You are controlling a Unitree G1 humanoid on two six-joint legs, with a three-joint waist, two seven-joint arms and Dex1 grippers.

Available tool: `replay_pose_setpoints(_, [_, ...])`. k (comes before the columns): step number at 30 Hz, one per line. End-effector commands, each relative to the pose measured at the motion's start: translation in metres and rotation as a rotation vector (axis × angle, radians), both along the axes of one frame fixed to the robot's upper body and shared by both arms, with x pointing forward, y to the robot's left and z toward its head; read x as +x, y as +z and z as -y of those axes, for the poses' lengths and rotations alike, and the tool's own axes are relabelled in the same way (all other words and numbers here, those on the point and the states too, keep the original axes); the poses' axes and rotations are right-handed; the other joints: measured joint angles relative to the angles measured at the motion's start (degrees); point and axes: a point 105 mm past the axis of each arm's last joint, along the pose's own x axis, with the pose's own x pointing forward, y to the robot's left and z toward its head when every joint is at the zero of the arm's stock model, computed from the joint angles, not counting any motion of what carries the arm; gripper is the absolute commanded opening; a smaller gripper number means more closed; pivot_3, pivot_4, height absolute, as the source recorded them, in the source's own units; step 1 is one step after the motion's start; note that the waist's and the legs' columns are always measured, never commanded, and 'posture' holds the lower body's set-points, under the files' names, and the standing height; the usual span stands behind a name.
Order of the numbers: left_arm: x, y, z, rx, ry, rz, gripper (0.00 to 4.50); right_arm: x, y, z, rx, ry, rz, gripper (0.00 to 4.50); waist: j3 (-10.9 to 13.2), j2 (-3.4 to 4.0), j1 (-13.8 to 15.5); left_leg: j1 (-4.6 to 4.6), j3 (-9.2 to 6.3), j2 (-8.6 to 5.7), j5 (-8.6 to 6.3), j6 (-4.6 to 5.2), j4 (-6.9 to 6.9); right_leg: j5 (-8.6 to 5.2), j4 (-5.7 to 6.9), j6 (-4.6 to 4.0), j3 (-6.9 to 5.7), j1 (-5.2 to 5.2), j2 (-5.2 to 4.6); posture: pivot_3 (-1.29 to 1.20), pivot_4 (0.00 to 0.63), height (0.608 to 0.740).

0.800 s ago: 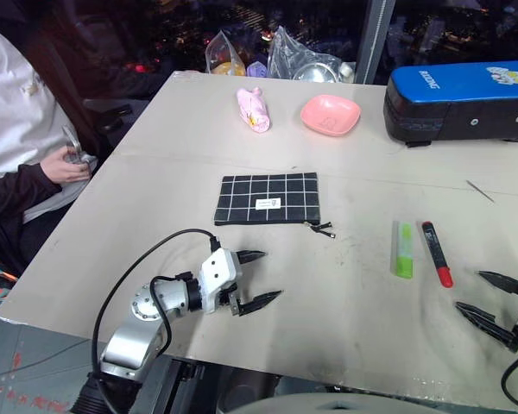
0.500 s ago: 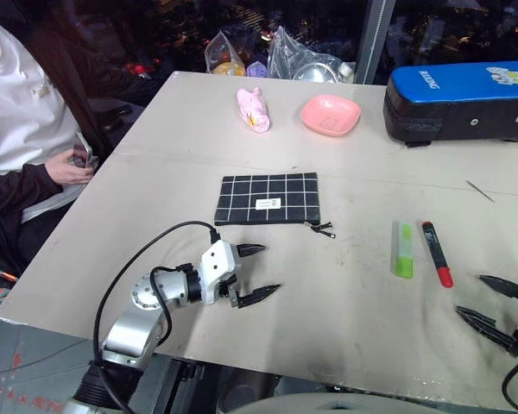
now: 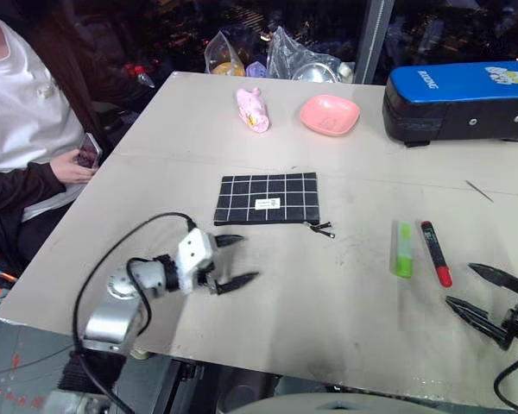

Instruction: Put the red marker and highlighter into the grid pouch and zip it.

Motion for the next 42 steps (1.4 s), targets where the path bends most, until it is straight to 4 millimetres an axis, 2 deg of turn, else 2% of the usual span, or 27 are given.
replay_pose_setpoints(1, [0.013,0.019,-0.032,0.022,0.062,0.080,4.50,0.005,0.019,-0.020,0.060,0.048,0.058,4.45,0.0,0.00,0.1,-0.02,0.00,0.00,0.00,0.00,0.00,0.01,-0.04,-0.02,0.00,0.00,-0.01,0.00,0.150,0.740])
replay_pose_setpoints(4, [0.028,0.027,-0.060,0.071,0.133,0.120,4.50,0.009,0.026,-0.031,0.085,0.072,0.077,4.45,0.0,-0.01,0.2,-0.03,-0.02,-0.01,-0.01,0.01,-0.01,0.08,-0.14,-0.10,-0.04,-0.01,-0.01,0.00,0.150,0.740])
replay_pose_setpoints(7, [0.044,0.036,-0.077,0.145,0.161,0.179,4.50,0.016,0.029,-0.035,0.086,0.090,0.088,4.45,0.0,-0.04,0.2,-0.04,-0.04,-0.02,-0.01,0.01,0.00,0.15,-0.17,-0.03,-0.07,-0.01,-0.01,0.00,0.150,0.740])
replay_pose_setpoints(14, [0.075,0.052,-0.080,0.456,0.105,0.446,4.50,0.022,0.034,-0.041,0.100,0.111,0.119,4.45,-0.1,-0.25,0.2,-0.05,-0.02,-0.05,-0.02,0.04,0.02,0.33,-0.26,0.23,-0.05,0.01,-0.02,0.00,0.150,0.740])
replay_pose_setpoints(17, [0.084,0.062,-0.076,0.534,0.093,0.553,4.50,0.022,0.034,-0.041,0.106,0.106,0.123,4.45,0.0,-0.32,0.2,-0.07,-0.02,-0.06,-0.02,0.04,0.02,0.37,-0.27,0.30,-0.06,0.01,-0.02,0.00,0.150,0.740])
replay_pose_setpoints(19, [0.086,0.062,-0.065,0.603,0.014,0.624,4.50,0.023,0.035,-0.040,0.104,0.097,0.128,4.45,0.0,-0.33,0.0,-0.08,0.00,-0.08,-0.03,0.07,0.01,0.40,-0.29,0.36,-0.01,0.00,-0.01,0.00,0.150,0.740])
replay_pose_setpoints(22, [0.084,0.052,-0.049,0.706,-0.123,0.684,4.50,0.024,0.038,-0.040,0.102,0.085,0.140,4.45,0.0,-0.33,0.0,-0.07,0.03,-0.08,-0.03,0.08,0.01,0.42,-0.25,0.40,0.00,0.00,0.01,0.00,0.150,0.740])
replay_pose_setpoints(28, [0.082,0.038,-0.040,0.830,-0.256,0.763,4.50,0.023,0.039,-0.035,0.088,0.067,0.150,4.45,0.0,-0.36,0.1,-0.06,0.05,-0.08,-0.02,0.09,0.02,0.45,-0.24,0.46,-0.02,0.01,0.05,0.00,0.150,0.740])
replay_pose_setpoints(34, [0.081,0.037,-0.038,0.835,-0.271,0.808,4.50,0.021,0.039,-0.035,0.084,0.062,0.151,4.45,0.0,-0.36,0.1,-0.03,0.09,-0.10,0.10,0.29,0.05,0.46,-0.20,0.52,-0.15,0.02,0.07,0.00,0.150,0.740])
replay_pose_setpoints(42, [0.081,0.041,-0.065,0.956,-0.238,0.814,4.50,0.018,0.037,-0.036,0.085,0.065,0.137,4.45,0.0,-0.38,-0.8,-0.02,0.11,-0.09,0.11,0.32,0.07,0.46,-0.13,0.55,-0.13,0.01,0.11,0.00,0.150,0.740])
